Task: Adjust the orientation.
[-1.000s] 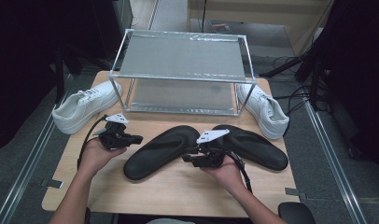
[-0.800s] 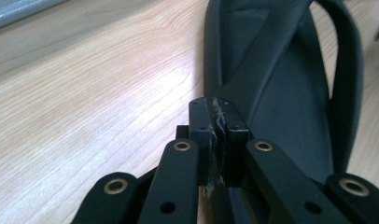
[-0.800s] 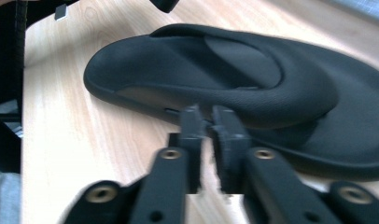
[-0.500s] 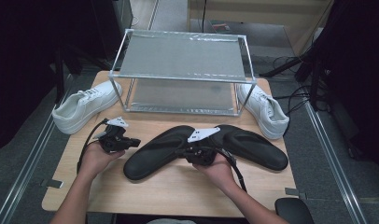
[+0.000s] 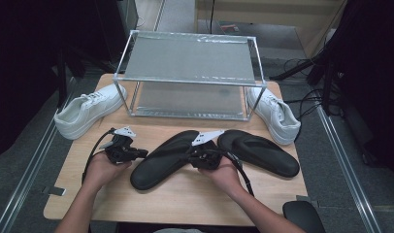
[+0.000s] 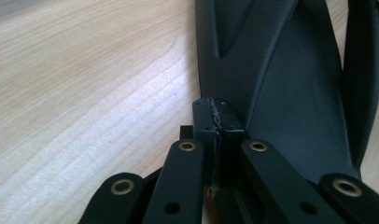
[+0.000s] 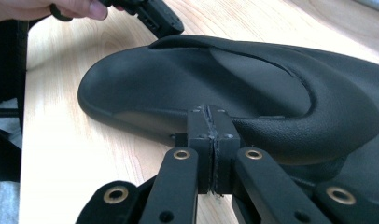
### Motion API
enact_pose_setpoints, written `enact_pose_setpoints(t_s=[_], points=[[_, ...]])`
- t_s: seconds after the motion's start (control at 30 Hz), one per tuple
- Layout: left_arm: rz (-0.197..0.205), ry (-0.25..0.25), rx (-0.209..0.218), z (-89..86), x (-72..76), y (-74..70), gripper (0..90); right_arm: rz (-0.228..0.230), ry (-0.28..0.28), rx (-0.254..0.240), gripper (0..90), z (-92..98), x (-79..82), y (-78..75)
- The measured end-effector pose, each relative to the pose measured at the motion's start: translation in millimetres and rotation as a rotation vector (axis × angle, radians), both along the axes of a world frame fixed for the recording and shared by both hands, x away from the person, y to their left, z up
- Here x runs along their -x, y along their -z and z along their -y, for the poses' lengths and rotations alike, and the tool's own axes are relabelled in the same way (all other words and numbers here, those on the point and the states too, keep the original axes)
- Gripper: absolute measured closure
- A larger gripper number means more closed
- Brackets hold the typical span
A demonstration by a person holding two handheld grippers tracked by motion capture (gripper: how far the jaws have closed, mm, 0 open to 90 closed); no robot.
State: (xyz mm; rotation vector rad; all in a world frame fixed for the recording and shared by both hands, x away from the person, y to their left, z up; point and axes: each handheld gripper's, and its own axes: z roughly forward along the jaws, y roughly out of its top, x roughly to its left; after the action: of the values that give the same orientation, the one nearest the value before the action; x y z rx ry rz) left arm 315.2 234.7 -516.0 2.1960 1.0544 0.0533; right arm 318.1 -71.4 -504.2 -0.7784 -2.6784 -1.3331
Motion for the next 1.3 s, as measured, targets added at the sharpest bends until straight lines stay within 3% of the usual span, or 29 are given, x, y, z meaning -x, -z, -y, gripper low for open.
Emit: enact_pose_setpoints(t_s=[0.3,0.63,1.3], points=[[-0.016,0.016,0.013,0.9,7.4,1.0,90.0,0.017,-0.001,0.005,90.0,0.8,-4.1,0.3],[-0.019,0.037,-0.003,8.4,20.7,-0.3,90.0,0.014,0.014,0.000,88.4,2.1,-9.4,1.0],[-0.057,0.147,0.021,33.2,32.5,1.1,90.0,0.022,0.073,0.020,90.0,11.6,-18.8,-1.4]])
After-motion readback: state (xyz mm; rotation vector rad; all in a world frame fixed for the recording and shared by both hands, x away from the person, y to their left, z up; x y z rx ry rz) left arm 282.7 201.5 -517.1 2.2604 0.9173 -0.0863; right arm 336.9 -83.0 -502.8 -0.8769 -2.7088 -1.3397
